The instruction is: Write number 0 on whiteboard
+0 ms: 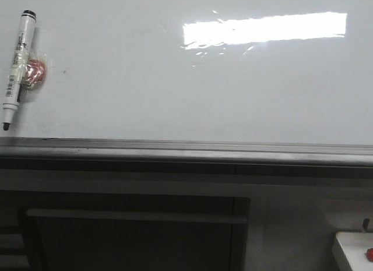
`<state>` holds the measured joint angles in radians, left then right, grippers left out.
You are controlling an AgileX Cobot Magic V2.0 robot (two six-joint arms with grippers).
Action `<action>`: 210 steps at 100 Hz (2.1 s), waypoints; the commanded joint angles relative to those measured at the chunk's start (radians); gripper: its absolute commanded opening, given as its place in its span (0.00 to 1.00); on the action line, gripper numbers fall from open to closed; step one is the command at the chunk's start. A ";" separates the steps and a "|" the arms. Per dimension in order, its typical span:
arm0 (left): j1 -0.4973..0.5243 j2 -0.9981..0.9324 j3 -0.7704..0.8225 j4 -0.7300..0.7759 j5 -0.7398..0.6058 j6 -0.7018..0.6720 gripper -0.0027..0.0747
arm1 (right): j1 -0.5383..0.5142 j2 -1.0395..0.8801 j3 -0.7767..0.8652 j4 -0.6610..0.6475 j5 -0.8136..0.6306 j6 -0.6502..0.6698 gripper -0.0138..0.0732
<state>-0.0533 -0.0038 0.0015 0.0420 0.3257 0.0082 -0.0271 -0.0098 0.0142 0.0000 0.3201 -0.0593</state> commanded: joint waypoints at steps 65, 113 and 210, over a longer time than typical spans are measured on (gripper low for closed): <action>-0.001 -0.025 0.010 0.158 -0.073 -0.008 0.01 | -0.006 -0.021 0.024 -0.014 -0.016 0.000 0.09; -0.001 -0.025 0.010 0.174 -0.516 -0.008 0.01 | -0.006 -0.021 0.024 -0.014 -0.376 0.000 0.09; -0.001 0.275 -0.366 0.011 -0.155 -0.086 0.20 | 0.016 0.187 -0.347 0.109 0.138 0.025 0.09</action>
<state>-0.0533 0.2462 -0.3264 0.0568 0.2527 -0.0698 -0.0120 0.1532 -0.2975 0.1015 0.5198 -0.0363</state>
